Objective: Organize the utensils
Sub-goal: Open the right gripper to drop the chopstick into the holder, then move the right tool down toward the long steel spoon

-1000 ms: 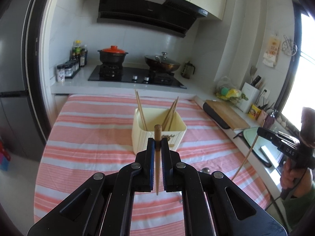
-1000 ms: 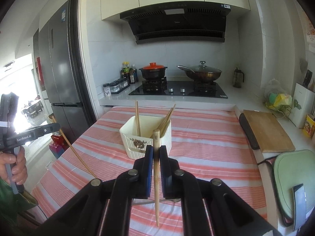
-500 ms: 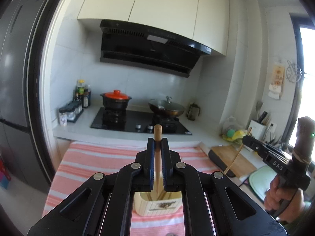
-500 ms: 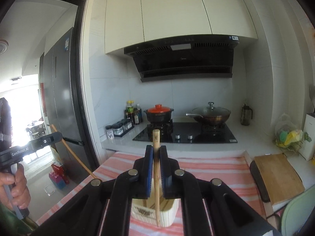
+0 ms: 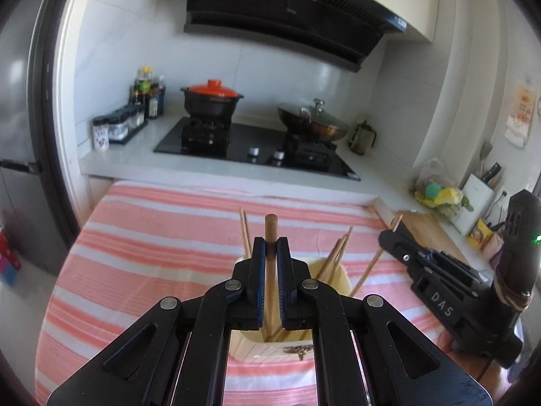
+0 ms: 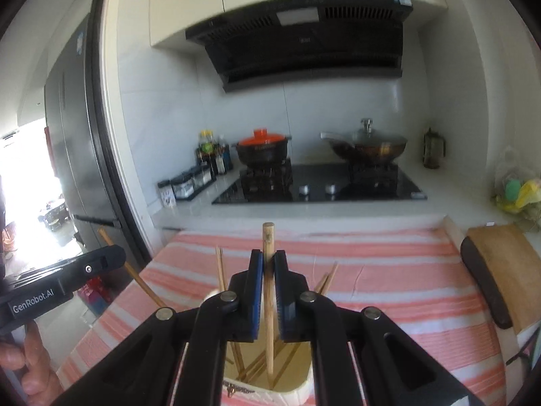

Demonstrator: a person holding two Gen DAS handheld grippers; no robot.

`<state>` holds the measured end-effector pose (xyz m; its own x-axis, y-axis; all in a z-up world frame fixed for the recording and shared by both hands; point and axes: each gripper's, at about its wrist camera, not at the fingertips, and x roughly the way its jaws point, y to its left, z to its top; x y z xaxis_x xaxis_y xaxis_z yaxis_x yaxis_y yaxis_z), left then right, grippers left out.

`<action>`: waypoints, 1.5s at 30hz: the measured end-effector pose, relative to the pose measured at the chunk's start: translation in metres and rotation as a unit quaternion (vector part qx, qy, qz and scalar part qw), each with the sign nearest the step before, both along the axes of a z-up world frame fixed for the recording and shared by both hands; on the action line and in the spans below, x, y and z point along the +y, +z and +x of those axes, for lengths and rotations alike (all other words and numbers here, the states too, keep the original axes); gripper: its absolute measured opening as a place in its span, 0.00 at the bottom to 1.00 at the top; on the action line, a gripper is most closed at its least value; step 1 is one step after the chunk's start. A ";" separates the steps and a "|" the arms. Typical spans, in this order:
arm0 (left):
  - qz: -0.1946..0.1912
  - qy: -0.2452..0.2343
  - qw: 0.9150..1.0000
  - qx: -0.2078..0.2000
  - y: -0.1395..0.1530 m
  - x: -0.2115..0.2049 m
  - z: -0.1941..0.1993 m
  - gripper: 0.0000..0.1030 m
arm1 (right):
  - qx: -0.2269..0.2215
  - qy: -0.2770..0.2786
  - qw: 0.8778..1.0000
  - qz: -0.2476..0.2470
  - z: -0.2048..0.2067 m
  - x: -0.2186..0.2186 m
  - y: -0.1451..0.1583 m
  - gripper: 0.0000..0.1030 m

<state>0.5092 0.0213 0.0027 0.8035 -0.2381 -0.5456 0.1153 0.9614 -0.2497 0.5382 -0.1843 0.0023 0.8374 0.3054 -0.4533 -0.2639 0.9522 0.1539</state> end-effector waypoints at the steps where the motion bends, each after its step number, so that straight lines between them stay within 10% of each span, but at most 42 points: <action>1: -0.002 -0.004 1.000 0.017 -0.006 -0.003 0.006 0.05 | 0.023 0.003 1.000 0.004 0.006 0.001 -0.010 0.08; 5: -0.008 -0.009 0.998 0.067 -0.017 -0.005 0.015 0.26 | 0.076 -0.006 0.997 0.008 0.011 0.001 -0.030 0.09; 8: -0.007 -0.004 0.999 0.045 -0.010 0.002 -0.007 0.63 | 0.060 -0.008 0.998 0.023 -0.008 -0.010 -0.022 0.42; 15: 0.030 -0.041 0.996 0.075 -0.035 0.022 -0.090 0.74 | 0.058 0.009 0.998 0.003 -0.088 -0.044 -0.027 0.52; 21: 0.039 -0.031 0.987 0.156 -0.120 0.036 -0.183 0.76 | 0.129 -0.016 0.989 -0.075 -0.180 -0.070 -0.099 0.53; 25: 0.016 0.006 0.982 0.190 -0.158 0.039 -0.224 0.76 | 0.221 -0.020 0.975 -0.016 -0.204 -0.079 -0.152 0.50; 32: -0.010 0.016 0.984 0.178 -0.157 0.037 -0.251 0.76 | 0.309 -0.017 0.935 0.172 -0.174 -0.059 -0.198 0.37; 39: 0.021 0.012 0.984 0.175 -0.158 0.026 -0.262 0.76 | 0.309 -0.160 0.923 0.163 -0.148 -0.040 -0.209 0.30; 45: 0.040 0.003 0.984 0.172 -0.160 0.021 -0.268 0.76 | 0.309 -0.180 0.923 0.140 -0.154 -0.062 -0.210 0.04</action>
<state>0.2415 0.0428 -0.1571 0.5688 -0.1787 -0.8028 0.0318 0.9802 -0.1956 0.3844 -0.2467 -0.2079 0.5147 0.2350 -0.8245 0.2831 0.8612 0.4222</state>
